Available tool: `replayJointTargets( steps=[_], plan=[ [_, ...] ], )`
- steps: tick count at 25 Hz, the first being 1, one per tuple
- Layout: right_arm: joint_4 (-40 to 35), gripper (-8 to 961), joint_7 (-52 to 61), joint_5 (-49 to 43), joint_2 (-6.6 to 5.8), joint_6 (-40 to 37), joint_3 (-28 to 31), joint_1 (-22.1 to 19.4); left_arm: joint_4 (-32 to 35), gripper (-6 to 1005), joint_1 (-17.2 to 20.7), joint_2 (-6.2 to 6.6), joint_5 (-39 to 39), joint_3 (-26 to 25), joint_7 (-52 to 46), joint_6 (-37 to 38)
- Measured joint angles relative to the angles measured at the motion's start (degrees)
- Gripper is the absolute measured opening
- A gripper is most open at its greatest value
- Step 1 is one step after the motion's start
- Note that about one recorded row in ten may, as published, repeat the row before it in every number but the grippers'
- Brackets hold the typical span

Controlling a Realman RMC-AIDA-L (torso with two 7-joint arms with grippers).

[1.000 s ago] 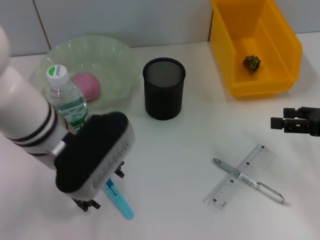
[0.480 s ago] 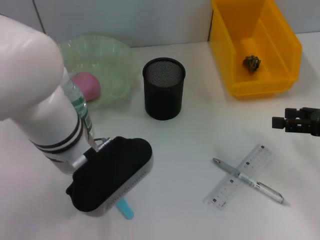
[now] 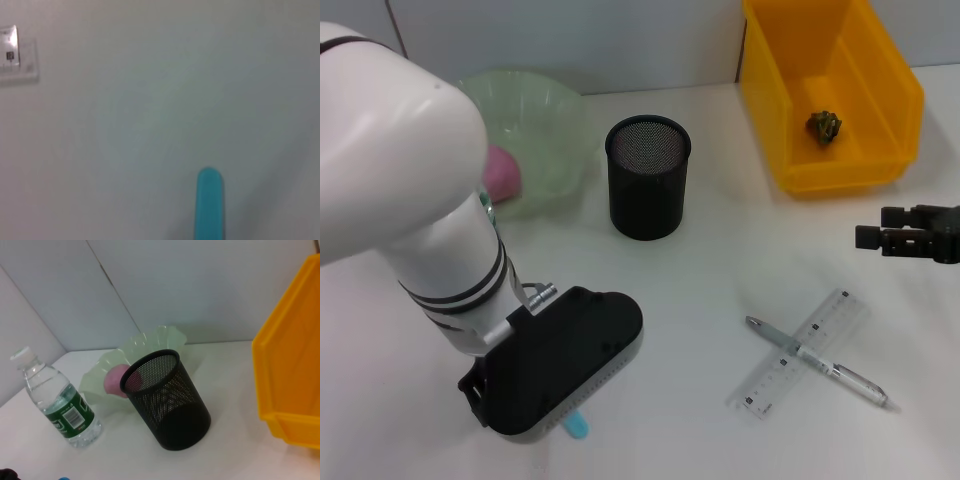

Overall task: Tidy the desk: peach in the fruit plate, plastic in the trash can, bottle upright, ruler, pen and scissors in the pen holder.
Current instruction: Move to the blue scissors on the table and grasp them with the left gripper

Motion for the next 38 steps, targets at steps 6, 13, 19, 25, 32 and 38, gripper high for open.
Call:
replayJointTargets(
  steps=[6,13,19,25,32,38],
  plan=[
    [0.0,818,0.0,-0.2,0.04,0.0,0.1,0.3,-0.4,793,0.3,0.00,0.0,1.2,-0.1,-1.2],
    [0.3,818,-0.1,-0.2,0.32,0.7,0.2,0.2,-1.5,793,0.2,0.00,0.0,1.4,-0.1,-1.4],
    [0.3,818,-0.1,-0.2,0.58,1.1,0.2,0.3,-1.6,793,0.2,0.00,0.2,1.5,-0.1,-1.4],
    [0.4,818,-0.1,-0.2,0.66,1.4,0.1,0.4,-1.6,792,0.4,0.00,1.0,1.8,-0.1,-1.3],
    [0.2,818,-0.1,0.0,0.66,1.4,0.2,0.4,-1.5,781,0.4,-0.01,1.6,2.4,-0.8,-1.4],
    [0.1,818,-0.1,0.0,0.66,1.5,0.2,0.5,-1.3,768,0.5,0.01,1.9,2.9,-1.6,-1.3]
  ],
)
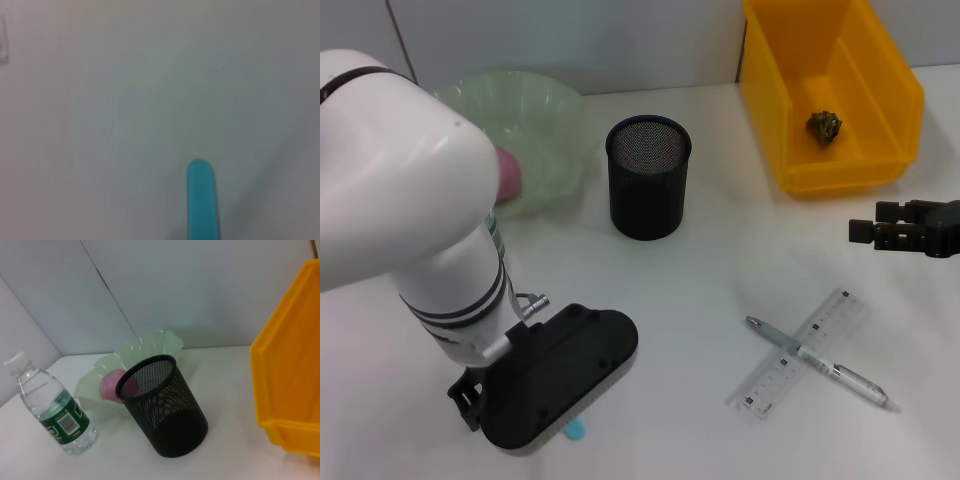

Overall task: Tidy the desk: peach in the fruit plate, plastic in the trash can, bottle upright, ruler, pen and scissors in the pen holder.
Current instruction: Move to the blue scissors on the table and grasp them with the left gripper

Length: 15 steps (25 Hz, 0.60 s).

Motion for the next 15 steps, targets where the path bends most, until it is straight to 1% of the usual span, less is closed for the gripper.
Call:
replayJointTargets(
  steps=[5,9,15],
  plan=[
    [-0.1,819,0.0,0.0,0.00,0.0,0.0,0.2,0.2,757,0.1,-0.01,0.3,0.2,-0.6,0.1],
    [-0.1,819,0.1,-0.1,-0.09,0.0,0.0,0.4,0.3,654,0.1,-0.01,0.4,0.2,-0.7,0.1],
    [-0.1,819,0.2,-0.2,-0.18,0.0,0.0,0.5,0.4,569,0.1,-0.01,0.6,0.2,-0.7,0.0]
  ],
)
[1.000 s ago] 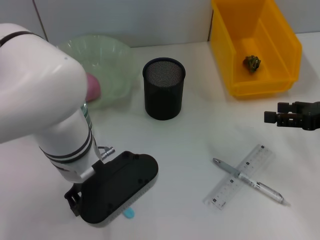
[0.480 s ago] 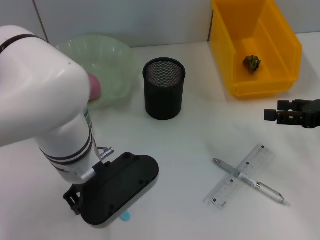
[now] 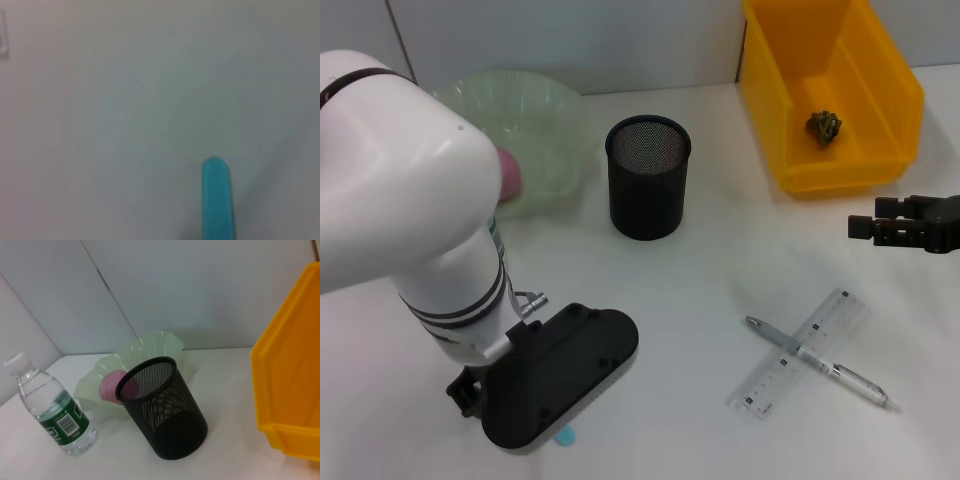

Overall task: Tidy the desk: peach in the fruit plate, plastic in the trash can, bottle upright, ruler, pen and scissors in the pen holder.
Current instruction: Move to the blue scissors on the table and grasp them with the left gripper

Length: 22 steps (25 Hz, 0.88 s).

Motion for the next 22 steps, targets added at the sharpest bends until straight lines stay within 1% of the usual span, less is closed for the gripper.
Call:
replayJointTargets(
  steps=[1,6,22],
  plan=[
    [0.0,819,0.0,0.0,0.00,0.0,0.0,0.0,0.0,555,0.0,0.00,0.1,0.0,0.0,-0.1],
    [0.0,819,0.1,0.0,-0.01,0.0,0.0,0.0,0.1,378,0.0,0.00,0.3,0.0,0.0,-0.2],
    [-0.1,819,0.2,0.1,-0.09,0.1,0.0,0.0,0.2,337,0.2,0.00,0.6,0.1,-0.1,0.2]
  ],
)
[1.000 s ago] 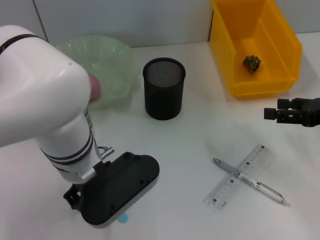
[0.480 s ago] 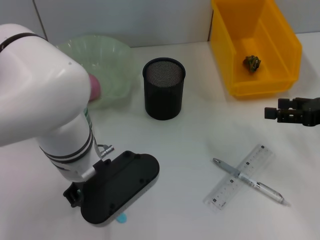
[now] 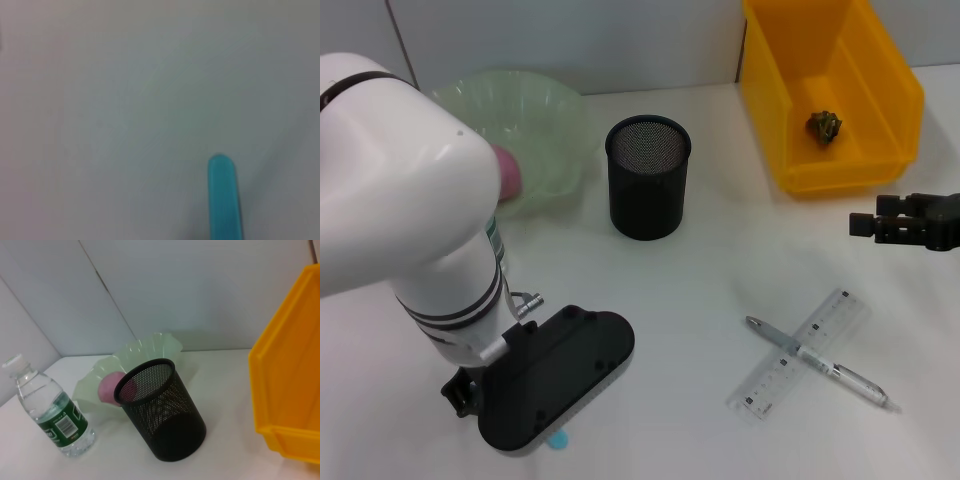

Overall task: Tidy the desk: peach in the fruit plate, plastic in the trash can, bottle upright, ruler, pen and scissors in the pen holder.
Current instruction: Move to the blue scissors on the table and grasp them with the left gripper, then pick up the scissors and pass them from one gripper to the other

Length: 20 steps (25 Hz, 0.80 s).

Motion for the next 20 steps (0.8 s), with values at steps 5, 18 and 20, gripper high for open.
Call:
replayJointTargets(
  steps=[5,18,20],
  plan=[
    [0.0,819,0.1,0.0,0.00,0.0,0.0,0.1,0.0,325,0.2,0.00,0.4,0.1,0.0,0.0],
    [0.0,819,0.1,0.0,0.00,0.0,0.0,0.2,0.1,255,0.2,0.00,1.4,0.7,-0.6,0.0],
    [0.0,819,0.1,0.0,0.00,0.0,0.0,0.2,0.2,248,0.3,0.00,1.6,0.7,-0.7,0.0]
  ],
)
